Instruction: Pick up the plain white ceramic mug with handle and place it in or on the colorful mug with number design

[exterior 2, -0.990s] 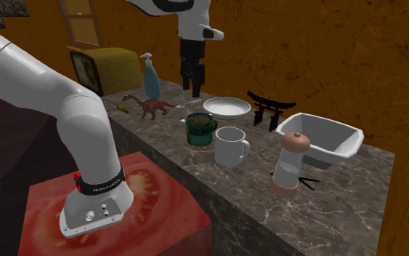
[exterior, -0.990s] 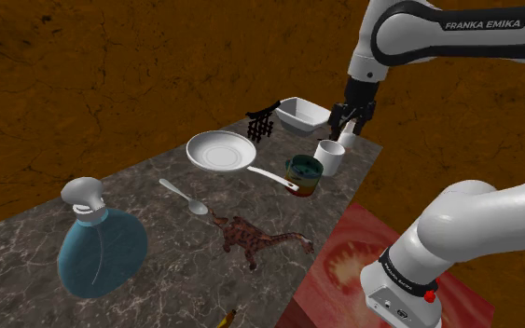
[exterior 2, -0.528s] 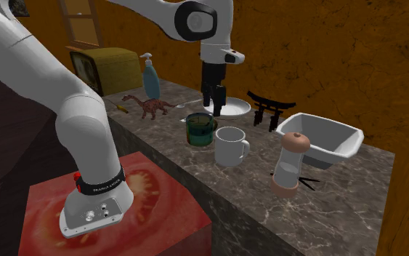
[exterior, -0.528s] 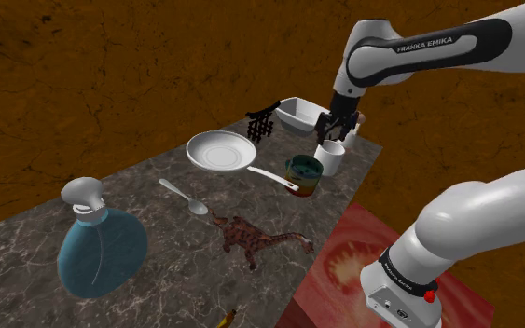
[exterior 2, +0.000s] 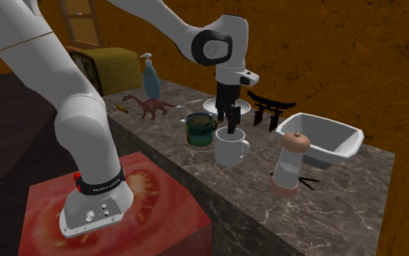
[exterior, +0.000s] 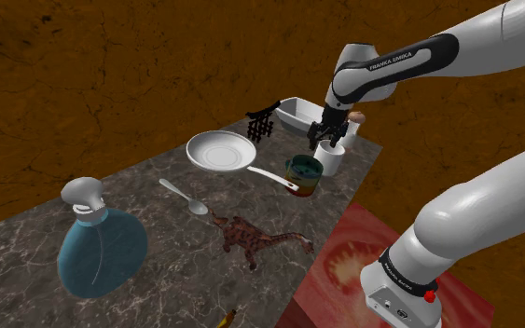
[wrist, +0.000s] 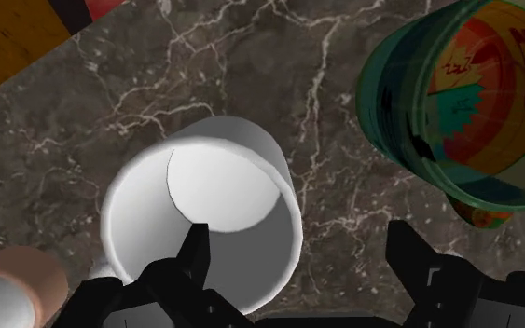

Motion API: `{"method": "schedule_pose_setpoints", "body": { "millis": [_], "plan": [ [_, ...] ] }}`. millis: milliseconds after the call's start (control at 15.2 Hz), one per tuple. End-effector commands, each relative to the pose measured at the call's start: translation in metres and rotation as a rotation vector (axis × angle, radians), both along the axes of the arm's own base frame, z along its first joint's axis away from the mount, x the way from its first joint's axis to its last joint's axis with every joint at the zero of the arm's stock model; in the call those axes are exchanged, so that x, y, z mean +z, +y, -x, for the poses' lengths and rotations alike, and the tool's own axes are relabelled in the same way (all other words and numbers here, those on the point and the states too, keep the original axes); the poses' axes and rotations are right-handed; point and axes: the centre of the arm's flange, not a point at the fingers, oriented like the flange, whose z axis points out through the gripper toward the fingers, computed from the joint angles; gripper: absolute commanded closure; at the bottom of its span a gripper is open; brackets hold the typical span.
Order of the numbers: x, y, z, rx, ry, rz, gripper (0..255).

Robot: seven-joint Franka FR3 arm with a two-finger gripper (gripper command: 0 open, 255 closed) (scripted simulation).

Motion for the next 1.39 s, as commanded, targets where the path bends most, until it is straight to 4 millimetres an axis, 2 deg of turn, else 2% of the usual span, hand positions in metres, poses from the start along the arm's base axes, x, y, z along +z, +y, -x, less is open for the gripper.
{"method": "schedule_pose_setpoints", "body": {
  "millis": [0, 264, 726, 792, 1320],
  "plan": [
    [-0.012, -0.001, 0.0, -0.001, -0.001, 0.0, 0],
    [-0.03, -0.001, 0.001, -0.001, -0.001, 0.0, 0],
    [-0.03, -0.001, 0.001, -0.001, -0.001, 0.0, 0],
    [-0.03, -0.001, 0.001, -0.001, -0.001, 0.0, 255],
    [-0.03, -0.001, 0.001, -0.001, -0.001, 0.0, 255]
  ]
}}
